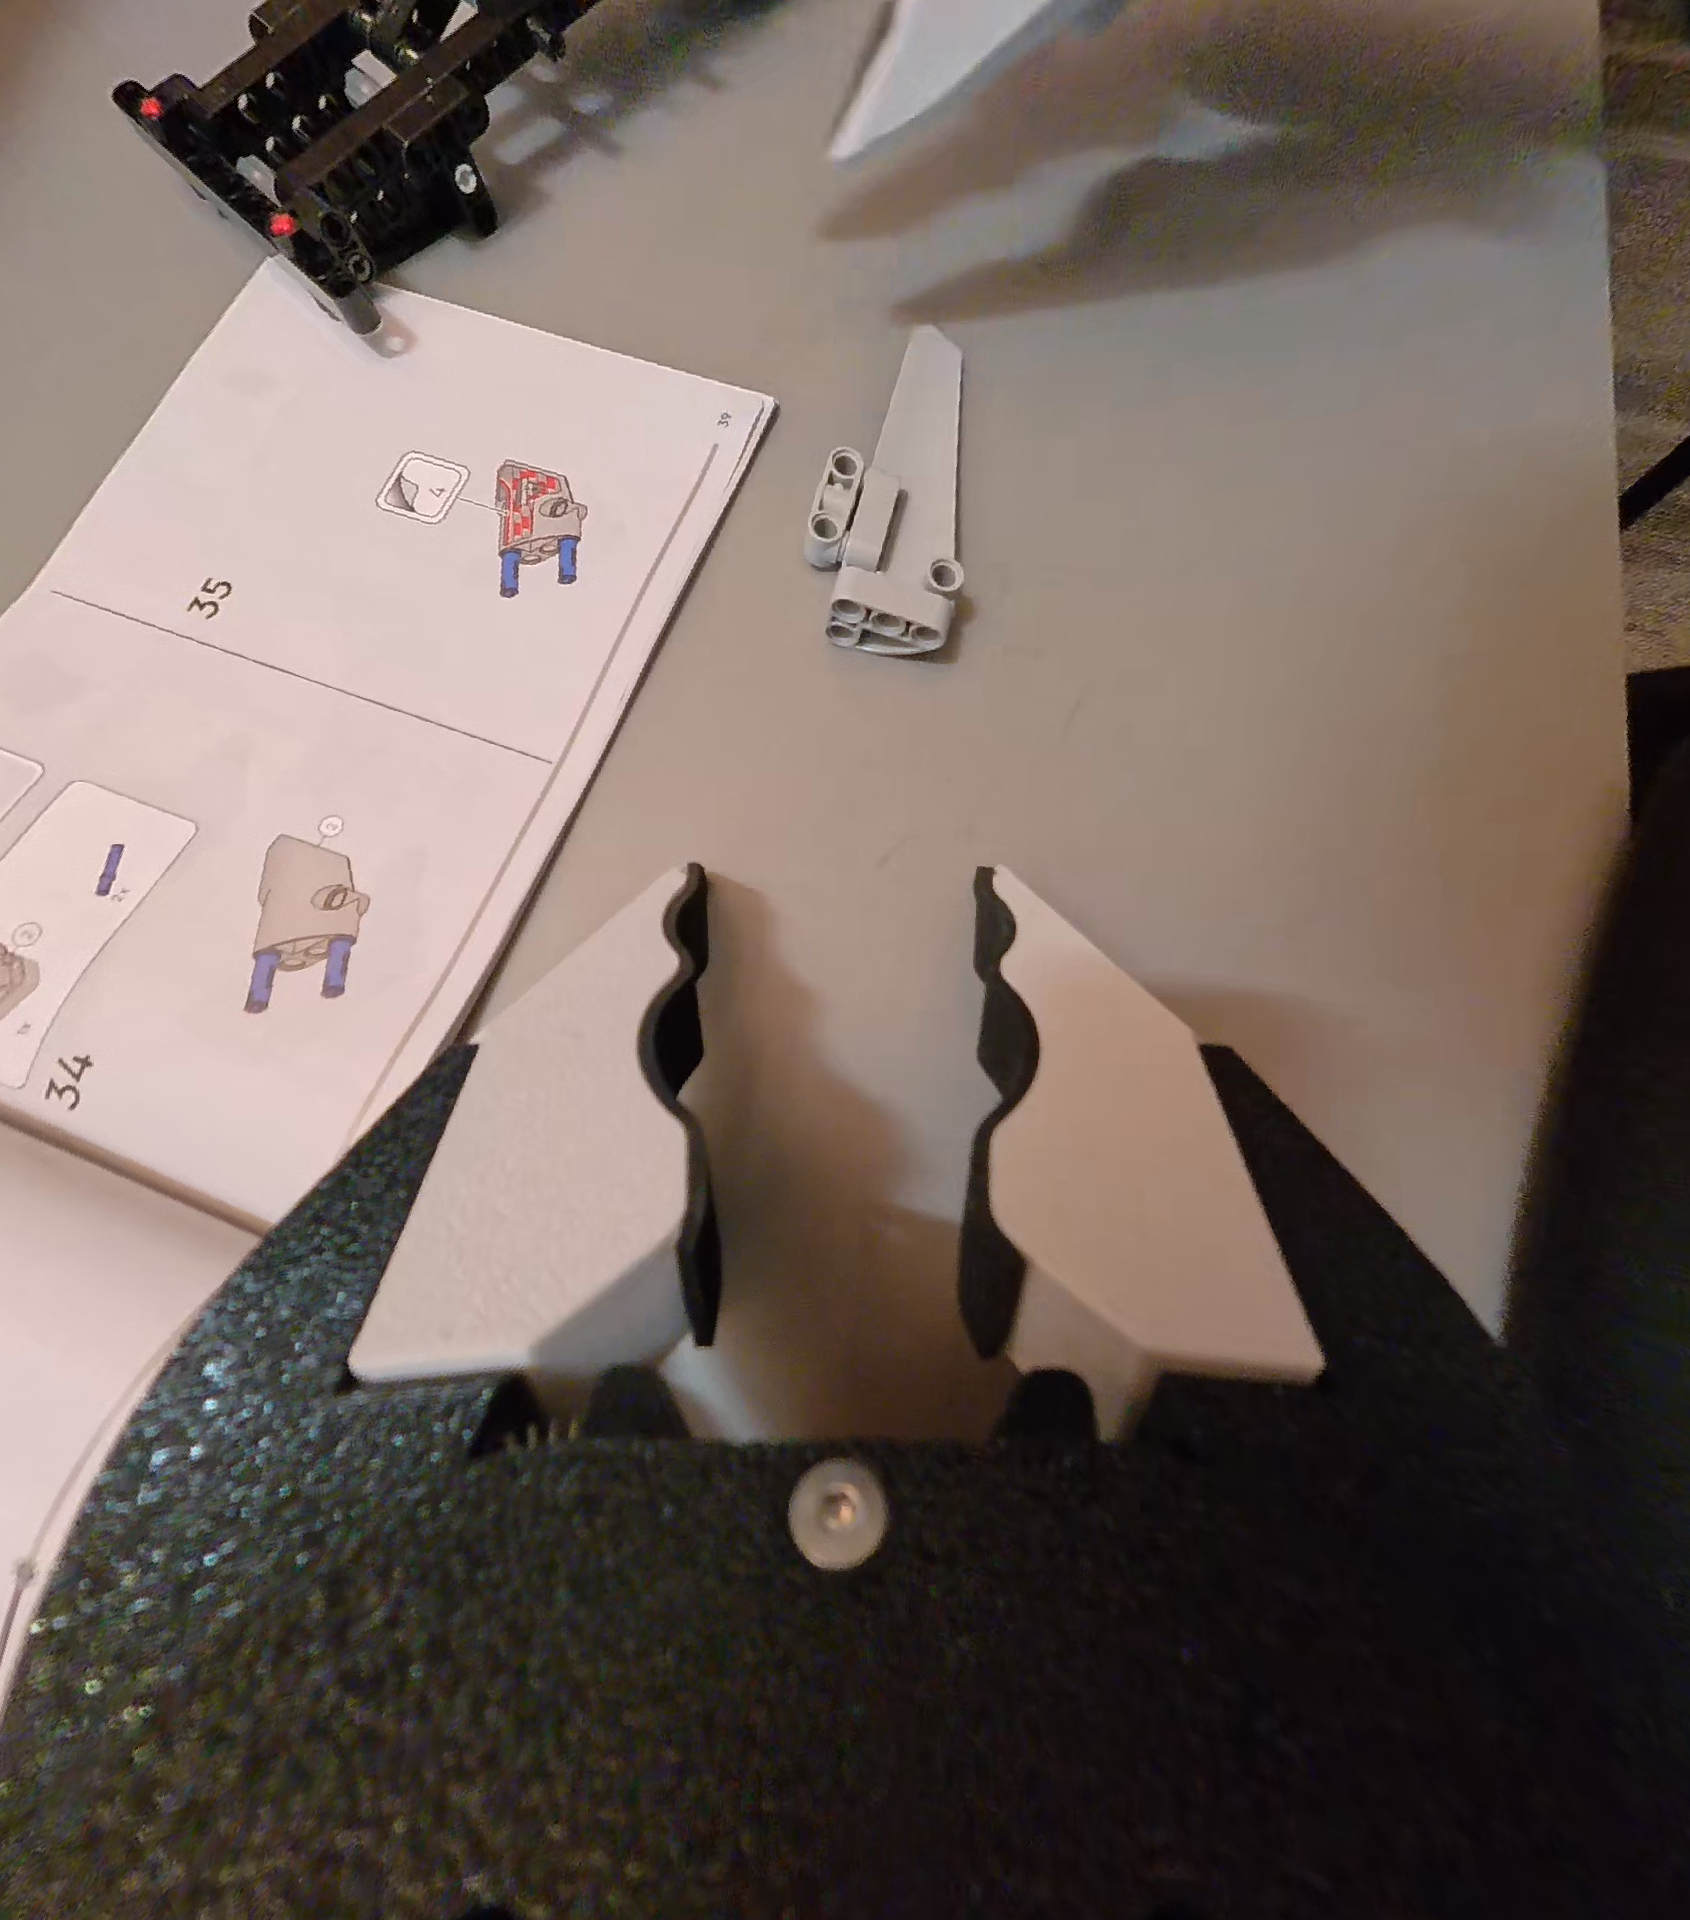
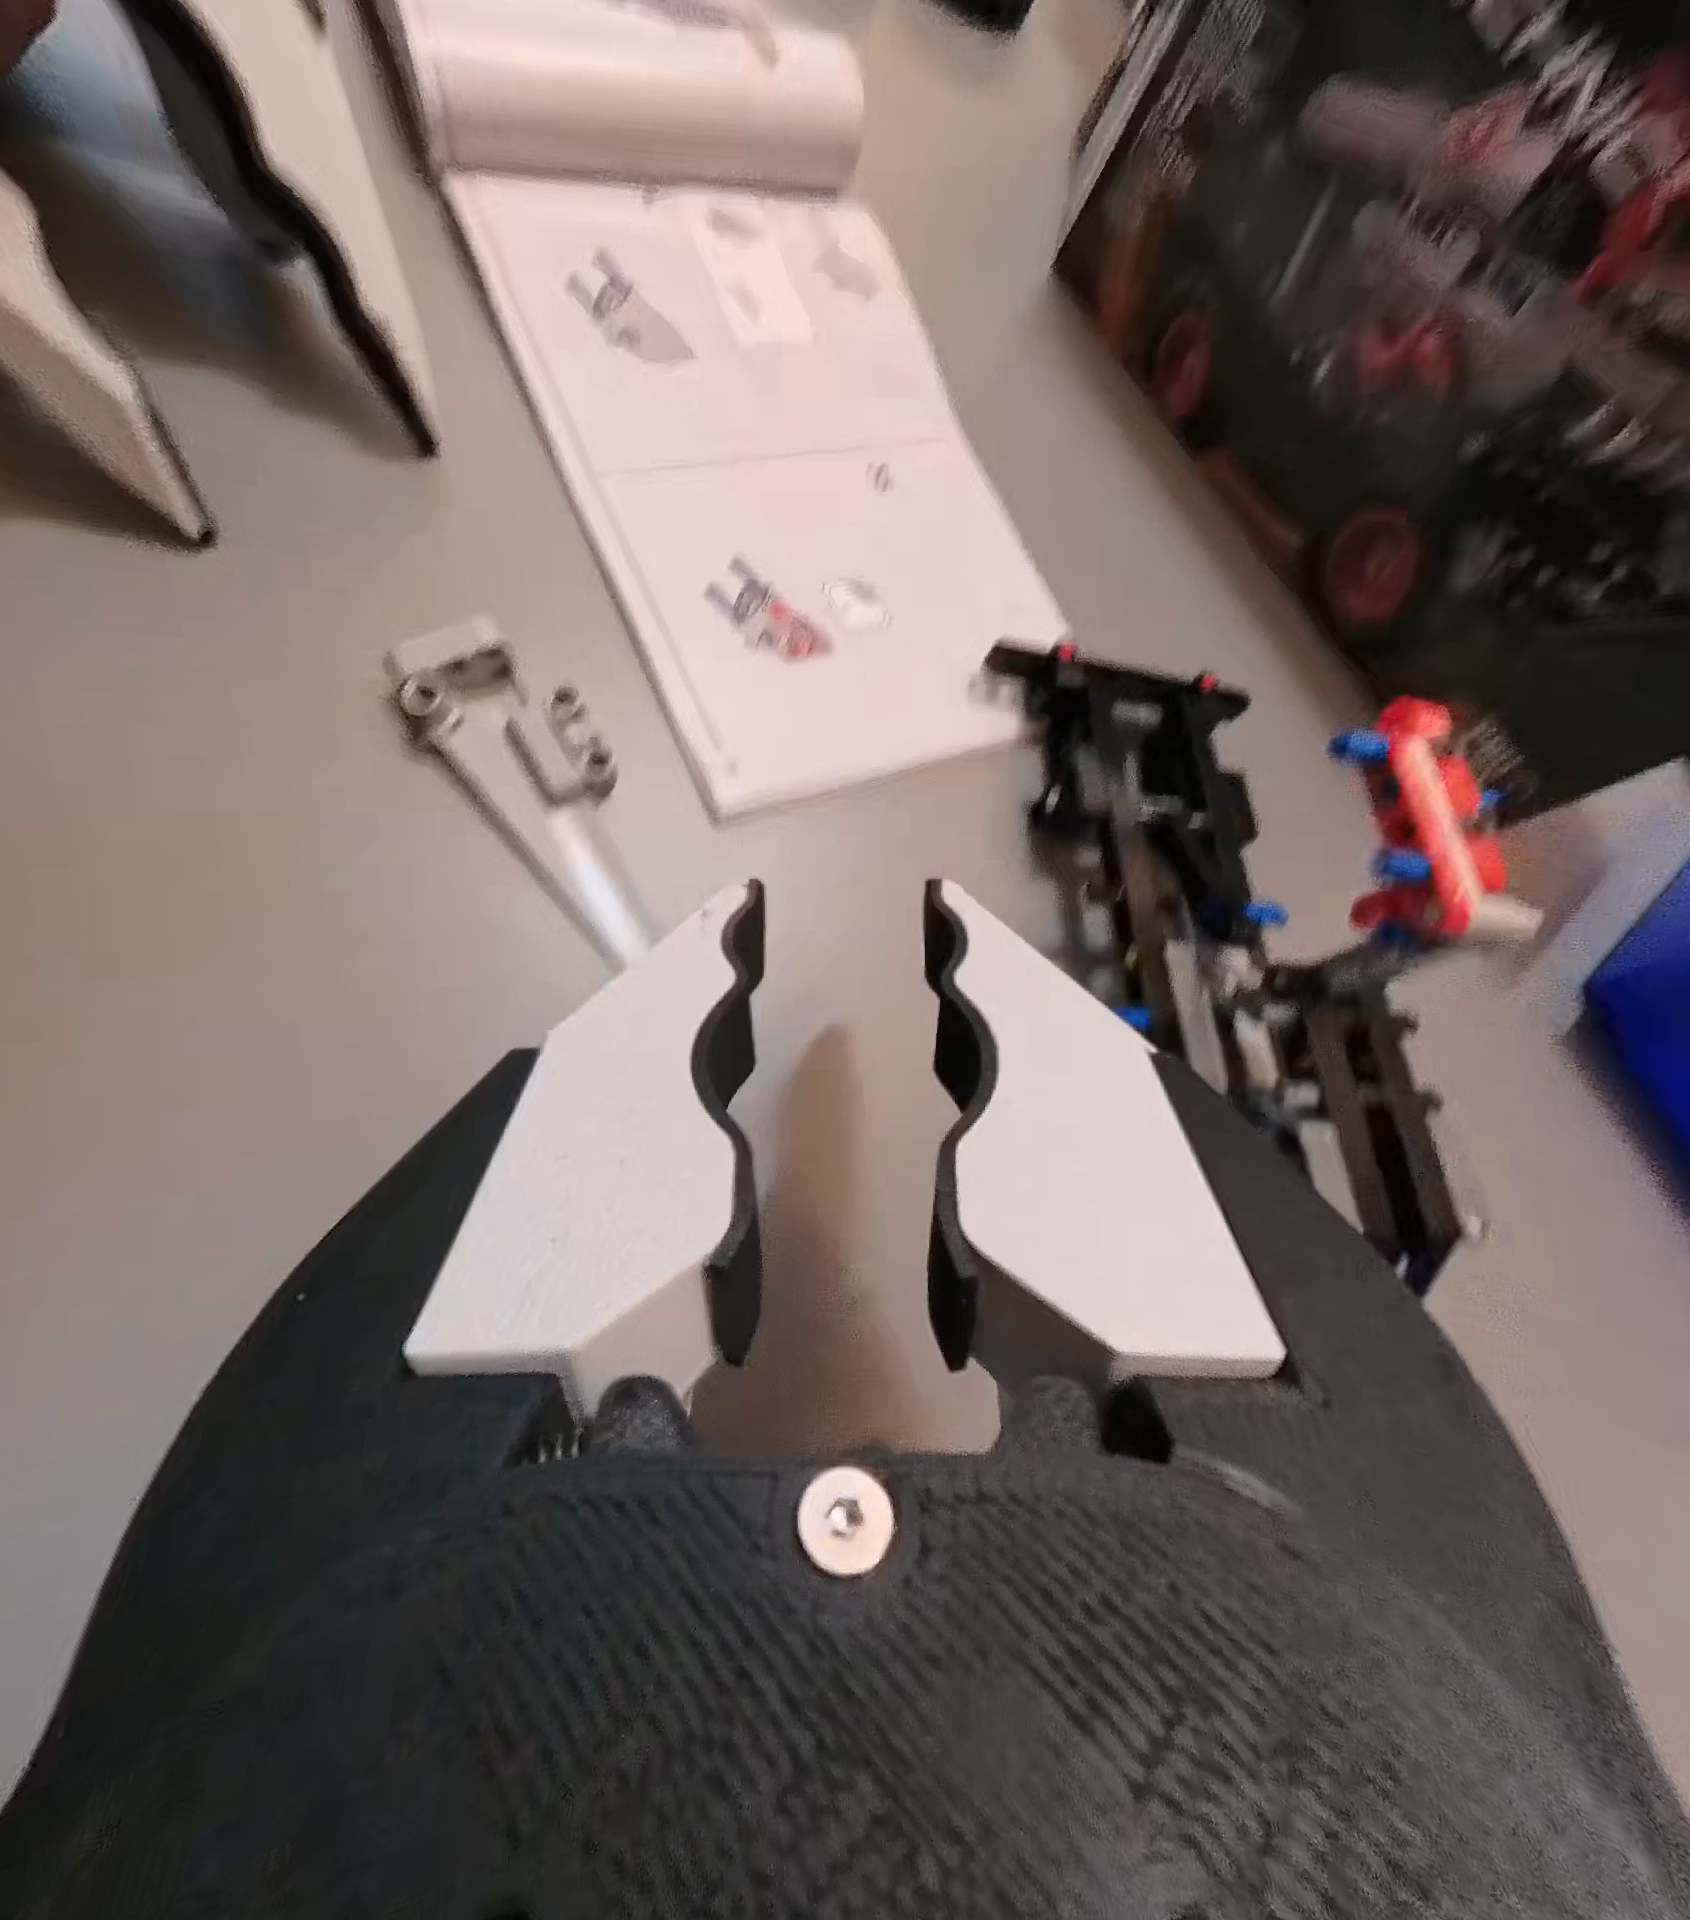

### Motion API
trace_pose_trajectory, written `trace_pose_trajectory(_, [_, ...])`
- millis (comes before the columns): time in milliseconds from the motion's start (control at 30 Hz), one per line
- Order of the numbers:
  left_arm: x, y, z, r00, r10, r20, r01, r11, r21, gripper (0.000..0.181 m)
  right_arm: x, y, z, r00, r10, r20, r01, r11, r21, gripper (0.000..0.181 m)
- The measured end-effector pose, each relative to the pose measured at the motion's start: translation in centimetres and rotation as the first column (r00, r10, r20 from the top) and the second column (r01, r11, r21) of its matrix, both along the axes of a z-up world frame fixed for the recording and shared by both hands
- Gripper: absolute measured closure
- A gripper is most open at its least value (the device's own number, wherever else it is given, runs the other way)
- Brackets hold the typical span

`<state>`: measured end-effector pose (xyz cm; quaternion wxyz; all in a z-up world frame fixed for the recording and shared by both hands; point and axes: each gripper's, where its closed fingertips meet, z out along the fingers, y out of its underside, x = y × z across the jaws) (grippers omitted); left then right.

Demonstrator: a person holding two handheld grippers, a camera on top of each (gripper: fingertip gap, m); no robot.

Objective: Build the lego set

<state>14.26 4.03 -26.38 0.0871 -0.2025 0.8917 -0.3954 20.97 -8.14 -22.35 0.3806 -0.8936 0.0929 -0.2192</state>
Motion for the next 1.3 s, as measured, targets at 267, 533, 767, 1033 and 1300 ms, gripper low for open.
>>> trace_pose_trajectory(267, [-0.4, -0.5, 0.4, 0.994, -0.067, 0.087, 0.066, 0.998, 0.013, 0.141, -2.9, -0.7, -2.9, 0.985, 0.14, -0.096, -0.152, 0.98, -0.131, 0.136])
trace_pose_trajectory(533, [-0.3, -1.5, 1.5, 0.984, -0.1, 0.146, 0.104, 0.994, -0.024, 0.147, -3.7, 2.0, -2.9, 0.925, 0.345, -0.156, -0.364, 0.925, -0.111, 0.147])
trace_pose_trajectory(767, [0.3, -2.1, 1.3, 0.988, -0.088, 0.128, 0.09, 0.996, -0.007, 0.146, -4.7, 3.3, -3.6, 0.869, 0.459, -0.184, -0.479, 0.874, -0.08, 0.161])
trace_pose_trajectory(1033, [1.3, -2.9, 1.8, 0.982, -0.082, 0.168, 0.088, 0.996, -0.033, 0.147, -4.8, 3.8, -3.6, 0.867, 0.481, -0.135, -0.492, 0.867, -0.073, 0.181])
trace_pose_trajectory(1300, [1.7, -2.8, 3.1, 0.92, -0.123, 0.372, 0.128, 0.992, 0.013, 0.146, -5.1, 4.2, -1.3, 0.869, 0.457, -0.191, -0.436, 0.888, 0.146, 0.181])
